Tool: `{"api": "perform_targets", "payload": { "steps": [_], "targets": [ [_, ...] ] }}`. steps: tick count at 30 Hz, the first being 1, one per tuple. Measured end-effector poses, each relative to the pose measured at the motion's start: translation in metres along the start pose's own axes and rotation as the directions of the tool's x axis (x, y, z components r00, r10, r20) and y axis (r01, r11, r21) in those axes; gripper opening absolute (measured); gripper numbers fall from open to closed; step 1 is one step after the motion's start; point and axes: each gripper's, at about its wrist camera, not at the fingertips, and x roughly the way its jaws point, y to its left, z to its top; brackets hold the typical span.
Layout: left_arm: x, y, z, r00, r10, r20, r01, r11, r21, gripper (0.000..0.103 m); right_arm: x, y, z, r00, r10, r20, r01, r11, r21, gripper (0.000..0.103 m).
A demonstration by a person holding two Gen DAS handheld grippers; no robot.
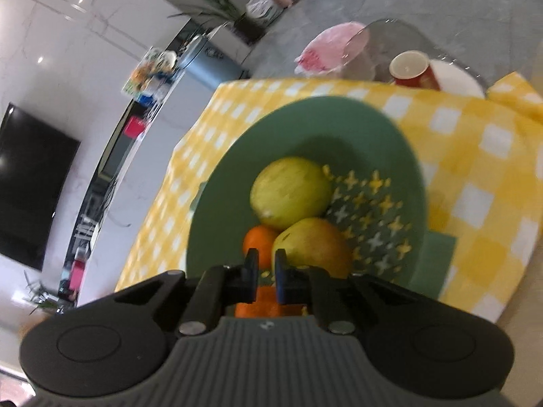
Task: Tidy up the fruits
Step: 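Carry the orange to the colander and release it with the left tool, then release the orange into the colander with the right tool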
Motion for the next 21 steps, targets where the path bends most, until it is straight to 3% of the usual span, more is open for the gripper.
{"api": "perform_targets", "payload": {
  "steps": [11, 18, 21],
  "targets": [
    [0.003, 0.005, -0.003, 1.0, 0.006, -0.018, -0.006, 1.0, -0.011, 0.081, -0.012, 0.002, 0.003, 0.993, -0.106, 0.059, 0.106, 0.994, -0.006, 0.0],
    [0.003, 0.005, -0.004, 1.0, 0.006, -0.02, -0.006, 1.0, -0.01, 0.081, -0.014, 0.0, 0.005, 0.994, -0.097, 0.049, 0.097, 0.995, -0.006, 0.0],
    [0.002, 0.005, -0.004, 1.0, 0.008, -0.019, -0.008, 1.0, -0.011, 0.081, -0.017, -0.002, 0.005, 0.998, -0.051, 0.046, 0.05, 0.998, 0.023, 0.013]
  ]
}}
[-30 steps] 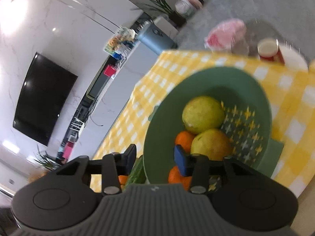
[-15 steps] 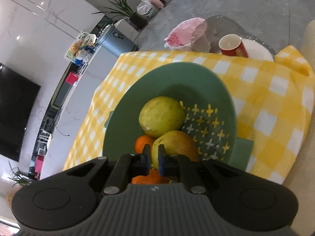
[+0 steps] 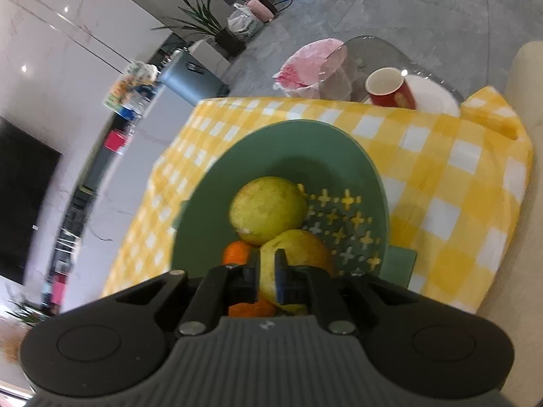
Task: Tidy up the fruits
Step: 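Release the orange into the colander with the right tool, then grasp an orange with the left tool while the right tool grasps another orange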
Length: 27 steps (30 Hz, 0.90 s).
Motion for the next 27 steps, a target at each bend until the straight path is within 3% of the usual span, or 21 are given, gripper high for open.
{"api": "perform_targets", "payload": {
  "steps": [2, 3, 4, 6, 8, 10, 14, 17, 22, 27],
  "targets": [
    [0.0, 0.0, 0.0, 1.0, 0.001, 0.0, -0.001, 1.0, -0.001, 0.081, -0.004, -0.004, 0.002, 0.998, 0.057, 0.006, -0.057, 0.997, 0.044, 0.024],
    [-0.001, 0.001, 0.0, 1.0, 0.002, 0.001, -0.002, 1.0, -0.003, 0.081, -0.007, -0.005, 0.003, 0.997, 0.078, 0.018, -0.079, 0.996, 0.052, 0.037],
    [-0.002, 0.001, 0.0, 1.0, 0.002, 0.001, -0.002, 1.0, -0.003, 0.081, -0.011, -0.004, 0.004, 0.996, 0.082, 0.032, -0.084, 0.996, 0.04, 0.043],
    [-0.005, 0.003, 0.0, 1.0, 0.007, 0.005, -0.007, 1.0, -0.006, 0.081, -0.017, 0.003, 0.003, 0.995, 0.078, 0.055, -0.077, 0.997, -0.013, 0.047],
    [-0.01, 0.006, 0.0, 1.0, 0.018, 0.012, -0.018, 1.0, -0.012, 0.081, -0.02, 0.011, 0.002, 0.993, 0.109, 0.044, -0.107, 0.993, -0.059, 0.058],
    [-0.016, 0.01, 0.0, 0.998, 0.051, 0.021, -0.051, 0.999, -0.019, 0.082, -0.018, 0.022, -0.002, 0.986, 0.164, -0.003, -0.163, 0.981, -0.104, 0.081],
    [-0.026, 0.015, -0.003, 0.987, 0.155, 0.034, -0.155, 0.988, -0.026, 0.082, -0.017, 0.058, -0.02, 0.98, 0.193, -0.048, -0.199, 0.945, -0.259, 0.082],
    [-0.036, 0.025, -0.005, 0.983, 0.185, 0.018, -0.183, 0.981, -0.061, 0.082, -0.015, 0.082, -0.035, 0.966, 0.243, -0.087, -0.258, 0.909, -0.327, 0.078],
    [-0.061, 0.05, -0.008, 0.974, 0.224, 0.04, -0.217, 0.967, -0.135, 0.083, 0.005, 0.103, -0.06, 0.961, 0.236, -0.147, -0.271, 0.914, -0.304, 0.054],
    [-0.076, 0.083, -0.002, 0.959, 0.276, 0.069, -0.253, 0.938, -0.236, 0.084, 0.036, 0.117, -0.081, 0.956, 0.238, -0.173, -0.277, 0.926, -0.257, 0.048]
  ]
}}
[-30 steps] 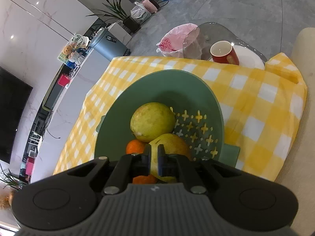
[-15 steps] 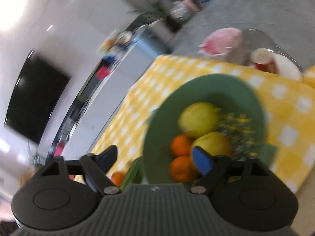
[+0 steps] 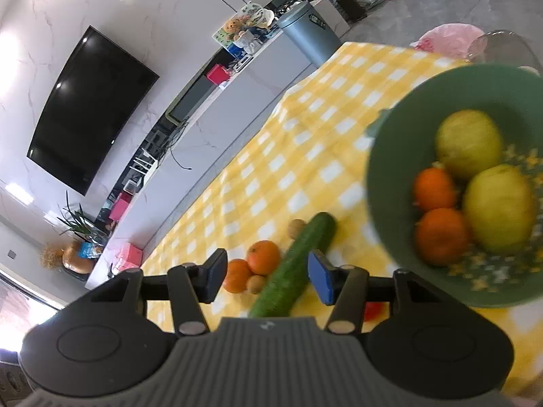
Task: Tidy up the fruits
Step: 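Grasp an orange with the left tool while the right tool grasps another orange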
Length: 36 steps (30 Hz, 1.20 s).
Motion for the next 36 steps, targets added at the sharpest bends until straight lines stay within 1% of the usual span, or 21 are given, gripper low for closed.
{"api": "perform_targets", "payload": {
  "steps": [1, 2, 5, 7, 8, 10, 12, 13, 15, 17, 18, 19, 21, 24, 27, 31, 36],
  "targets": [
    [0.002, 0.005, 0.005, 1.0, 0.014, 0.009, -0.014, 1.0, -0.011, 0.084, 0.008, 0.004, 0.0, 1.0, -0.005, -0.004, 0.005, 1.0, -0.007, 0.045],
    [0.004, 0.01, 0.01, 0.999, 0.029, 0.019, -0.028, 0.999, -0.019, 0.084, 0.016, 0.009, 0.0, 1.0, -0.017, -0.009, 0.016, 1.0, -0.025, 0.044],
    [0.018, 0.025, 0.027, 0.995, 0.097, 0.032, -0.095, 0.994, -0.053, 0.084, 0.038, 0.029, 0.003, 0.998, -0.057, -0.015, 0.055, 0.992, -0.117, 0.036],
    [0.035, 0.036, 0.037, 0.989, 0.149, 0.014, -0.147, 0.986, -0.077, 0.083, 0.057, 0.038, 0.005, 0.997, -0.08, -0.019, 0.076, 0.988, -0.136, 0.027],
    [0.043, 0.04, 0.039, 0.987, 0.162, 0.002, -0.161, 0.983, -0.086, 0.082, 0.065, 0.04, 0.005, 0.996, -0.081, -0.029, 0.076, 0.987, -0.14, 0.025],
    [0.061, 0.049, 0.043, 0.987, 0.155, -0.031, -0.158, 0.982, -0.101, 0.077, 0.083, 0.045, 0.006, 0.994, -0.088, -0.064, 0.077, 0.985, -0.157, 0.022],
    [0.073, 0.055, 0.042, 0.991, 0.122, -0.058, -0.128, 0.986, -0.109, 0.076, 0.102, 0.049, 0.007, 0.986, -0.135, -0.093, 0.117, 0.976, -0.185, 0.022],
    [0.078, 0.057, 0.042, 0.994, 0.097, -0.058, -0.103, 0.989, -0.11, 0.076, 0.11, 0.05, 0.007, 0.982, -0.16, -0.103, 0.138, 0.971, -0.197, 0.022],
    [0.084, 0.06, 0.039, 0.997, 0.067, -0.042, -0.071, 0.994, -0.088, 0.076, 0.127, 0.05, 0.008, 0.974, -0.183, -0.132, 0.152, 0.965, -0.215, 0.022],
    [0.086, 0.06, 0.035, 0.997, 0.072, -0.02, -0.073, 0.996, -0.056, 0.076, 0.14, 0.051, 0.008, 0.963, -0.223, -0.151, 0.183, 0.953, -0.24, 0.022],
    [0.087, 0.06, 0.034, 0.997, 0.076, -0.013, -0.077, 0.996, -0.042, 0.076, 0.144, 0.051, 0.008, 0.959, -0.24, -0.147, 0.199, 0.948, -0.25, 0.025],
    [0.089, 0.061, 0.033, 0.997, 0.08, -0.011, -0.08, 0.996, -0.032, 0.076, 0.148, 0.05, 0.008, 0.958, -0.248, -0.143, 0.206, 0.945, -0.255, 0.031],
    [0.091, 0.061, 0.033, 0.997, 0.075, -0.009, -0.075, 0.997, -0.029, 0.076, 0.153, 0.05, 0.011, 0.957, -0.254, -0.139, 0.215, 0.945, -0.248, 0.036],
    [0.095, 0.065, 0.031, 0.998, 0.058, -0.005, -0.058, 0.997, -0.041, 0.076, 0.156, 0.05, 0.013, 0.956, -0.253, -0.145, 0.213, 0.945, -0.247, 0.037],
    [0.097, 0.067, 0.029, 0.998, 0.058, -0.009, -0.058, 0.997, -0.043, 0.076, 0.162, 0.053, 0.013, 0.958, -0.239, -0.158, 0.196, 0.949, -0.246, 0.037],
    [0.096, 0.07, 0.027, 0.999, 0.045, -0.009, -0.046, 0.997, -0.056, 0.076, 0.169, 0.049, 0.013, 0.957, -0.198, -0.213, 0.157, 0.968, -0.197, 0.038],
    [0.096, 0.069, 0.026, 0.999, 0.045, 0.005, -0.045, 0.998, -0.04, 0.076, 0.17, 0.048, 0.01, 0.966, -0.173, -0.193, 0.132, 0.97, -0.206, 0.034]
  ]
}}
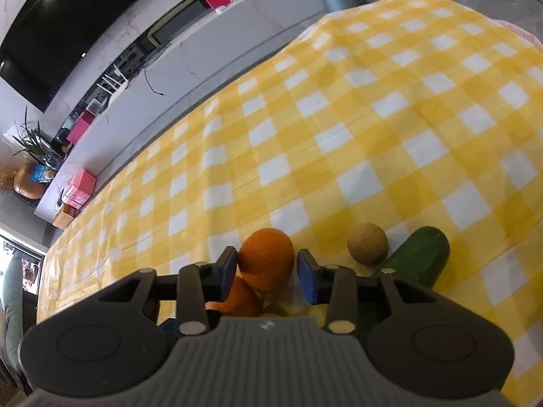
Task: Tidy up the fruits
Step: 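Grasp an orange with the left tool while the right tool grasps another orange, then carry the oranges over the colander and release them from both tools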
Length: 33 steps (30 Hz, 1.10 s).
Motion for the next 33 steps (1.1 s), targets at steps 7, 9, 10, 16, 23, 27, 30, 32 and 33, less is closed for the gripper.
{"api": "perform_targets", "payload": {
  "steps": [7, 9, 10, 16, 23, 27, 30, 32, 33],
  "targets": [
    [0.003, -0.011, -0.006, 0.998, -0.041, 0.051, 0.036, 0.994, 0.103, 0.076, -0.007, -0.011, 0.002, 1.0, 0.016, 0.009, -0.016, 0.998, 0.056, 0.033],
    [0.004, -0.018, -0.009, 0.997, -0.051, 0.061, 0.041, 0.987, 0.154, 0.076, -0.012, -0.015, 0.003, 0.999, 0.028, 0.019, -0.029, 0.997, 0.075, 0.033],
    [0.006, -0.022, -0.01, 0.997, -0.047, 0.064, 0.035, 0.983, 0.181, 0.076, -0.014, -0.015, 0.004, 0.999, 0.038, 0.026, -0.04, 0.996, 0.08, 0.033],
    [0.021, -0.036, -0.011, 0.998, 0.007, 0.055, -0.019, 0.973, 0.232, 0.075, -0.027, -0.011, 0.008, 0.995, 0.077, 0.059, -0.081, 0.995, 0.066, 0.033],
    [0.021, -0.036, -0.015, 0.997, 0.013, 0.077, -0.03, 0.974, 0.224, 0.053, -0.037, -0.014, 0.011, 0.993, 0.086, 0.085, -0.093, 0.992, 0.08, 0.033],
    [0.017, -0.034, -0.015, 0.996, 0.004, 0.091, -0.022, 0.979, 0.2, 0.053, -0.044, -0.016, 0.013, 0.989, 0.105, 0.102, -0.114, 0.99, 0.082, 0.033],
    [0.01, -0.032, -0.012, 0.993, -0.021, 0.118, -0.001, 0.983, 0.186, 0.053, -0.052, -0.016, 0.013, 0.986, 0.118, 0.114, -0.127, 0.989, 0.076, 0.033],
    [0.003, -0.034, -0.009, 0.99, -0.043, 0.137, 0.018, 0.985, 0.173, 0.053, -0.059, -0.016, 0.014, 0.983, 0.127, 0.13, -0.138, 0.988, 0.074, 0.033],
    [-0.001, -0.035, -0.007, 0.987, -0.058, 0.149, 0.034, 0.986, 0.161, 0.053, -0.063, -0.017, 0.014, 0.981, 0.133, 0.138, -0.144, 0.987, 0.074, 0.033]
  ]
}}
